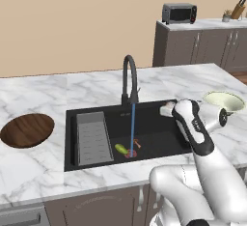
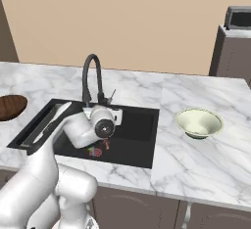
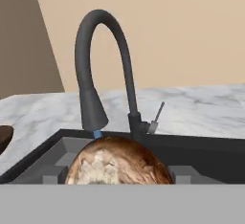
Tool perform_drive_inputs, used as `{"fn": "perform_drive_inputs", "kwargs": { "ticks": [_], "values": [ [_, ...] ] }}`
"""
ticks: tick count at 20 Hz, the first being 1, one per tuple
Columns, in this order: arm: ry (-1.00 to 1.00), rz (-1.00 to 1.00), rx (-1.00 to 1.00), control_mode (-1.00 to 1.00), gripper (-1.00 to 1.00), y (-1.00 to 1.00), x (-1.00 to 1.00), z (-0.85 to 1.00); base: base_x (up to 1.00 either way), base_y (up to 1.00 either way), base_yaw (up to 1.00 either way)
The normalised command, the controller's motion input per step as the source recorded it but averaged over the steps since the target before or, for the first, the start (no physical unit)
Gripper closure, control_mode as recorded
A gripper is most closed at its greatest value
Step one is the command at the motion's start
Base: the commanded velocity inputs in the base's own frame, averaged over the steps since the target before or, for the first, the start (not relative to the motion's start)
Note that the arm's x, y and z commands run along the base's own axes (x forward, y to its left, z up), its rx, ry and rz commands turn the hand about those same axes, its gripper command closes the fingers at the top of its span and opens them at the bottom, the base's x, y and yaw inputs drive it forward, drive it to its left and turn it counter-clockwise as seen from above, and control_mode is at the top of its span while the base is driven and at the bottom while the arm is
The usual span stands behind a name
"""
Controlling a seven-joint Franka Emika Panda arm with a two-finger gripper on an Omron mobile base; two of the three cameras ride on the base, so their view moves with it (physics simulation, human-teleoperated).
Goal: Pick the mushrooms from the sink and place them in one bowl. Place the mango in the other bowl. Then turn off the sink faucet.
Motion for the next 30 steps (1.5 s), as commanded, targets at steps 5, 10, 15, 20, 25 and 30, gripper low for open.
{"fn": "perform_drive_inputs", "kwargs": {
  "ticks": [5,10,15,20,25,30],
  "values": [
    [0.0,0.0,0.05,-1.0,1.0,-0.36,-0.71,0.96,0.0,0.0,0.0],
    [0.0,0.01,0.01,-1.0,1.0,-0.12,-0.57,0.87,0.0,0.0,0.0],
    [0.0,0.0,-0.12,-1.0,1.0,0.18,-0.23,0.61,0.0,0.0,0.0],
    [0.08,0.0,-0.32,-1.0,1.0,0.69,-0.01,0.35,0.0,0.0,0.0],
    [0.09,0.0,-0.37,-1.0,1.0,0.85,0.0,0.3,0.0,0.0,0.0],
    [0.13,0.01,-0.18,-1.0,1.0,0.88,0.0,0.14,0.0,0.0,0.0]
  ]
}}
